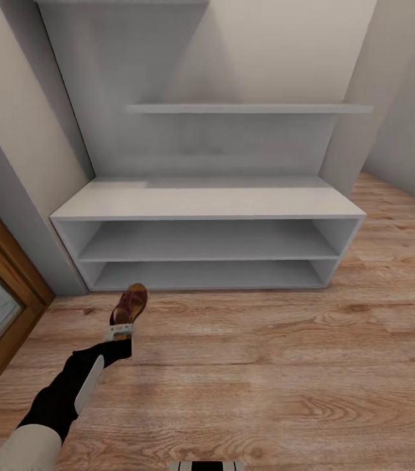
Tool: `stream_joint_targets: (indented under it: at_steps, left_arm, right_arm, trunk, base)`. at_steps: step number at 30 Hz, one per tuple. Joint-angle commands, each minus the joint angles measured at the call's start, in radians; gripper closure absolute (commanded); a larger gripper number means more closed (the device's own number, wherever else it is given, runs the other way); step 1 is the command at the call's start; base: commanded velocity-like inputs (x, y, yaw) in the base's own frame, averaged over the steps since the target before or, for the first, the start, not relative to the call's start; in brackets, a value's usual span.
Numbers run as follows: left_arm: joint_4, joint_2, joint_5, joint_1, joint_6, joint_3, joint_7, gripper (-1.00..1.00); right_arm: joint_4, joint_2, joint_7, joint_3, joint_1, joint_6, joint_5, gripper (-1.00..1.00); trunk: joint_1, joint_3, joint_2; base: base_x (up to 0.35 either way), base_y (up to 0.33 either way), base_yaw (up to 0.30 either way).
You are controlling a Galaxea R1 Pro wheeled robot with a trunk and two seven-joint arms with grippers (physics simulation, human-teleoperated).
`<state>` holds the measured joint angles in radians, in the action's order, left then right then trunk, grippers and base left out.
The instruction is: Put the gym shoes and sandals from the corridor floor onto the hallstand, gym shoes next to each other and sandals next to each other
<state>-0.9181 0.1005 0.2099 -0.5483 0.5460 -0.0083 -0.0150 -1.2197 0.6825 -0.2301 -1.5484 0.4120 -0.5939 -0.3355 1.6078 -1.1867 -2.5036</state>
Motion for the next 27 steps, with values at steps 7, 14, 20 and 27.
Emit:
stream_joint_targets:
  at_steps: [7, 14, 20, 27]
  left_arm:
    - [0.001, 0.013, 0.004, -0.124, 0.113, -0.001, -0.002, 1.0]
    - [0.013, 0.013, 0.005, -0.253, 0.23, -0.001, -0.002, 1.0]
    - [0.05, 0.013, 0.005, -0.286, 0.236, -0.001, -0.001, 1.0]
    - [0.095, 0.012, 0.005, -0.308, 0.235, -0.004, -0.002, 1.0]
  right_arm:
    - [0.004, 0.006, -0.008, -0.004, 0.001, -0.007, -0.023, 1.0]
    - [0.005, 0.006, -0.008, -0.004, 0.001, -0.007, -0.025, 1.0]
    - [0.005, 0.006, -0.008, -0.004, 0.002, -0.007, -0.025, 1.0]
    - [0.005, 0.006, -0.008, -0.004, 0.001, -0.007, -0.026, 1.0]
  trunk:
    - [0.0, -0.001, 0.0]
    - [0.0, -0.001, 0.0]
    - [0.0, -0.001, 0.0]
    - [0.0, -0.001, 0.0]
  base:
    - [0.0, 0.0, 0.0]
    - [0.0, 0.0, 0.0]
    - [0.0, 0.0, 0.0]
    - [0.0, 0.0, 0.0]
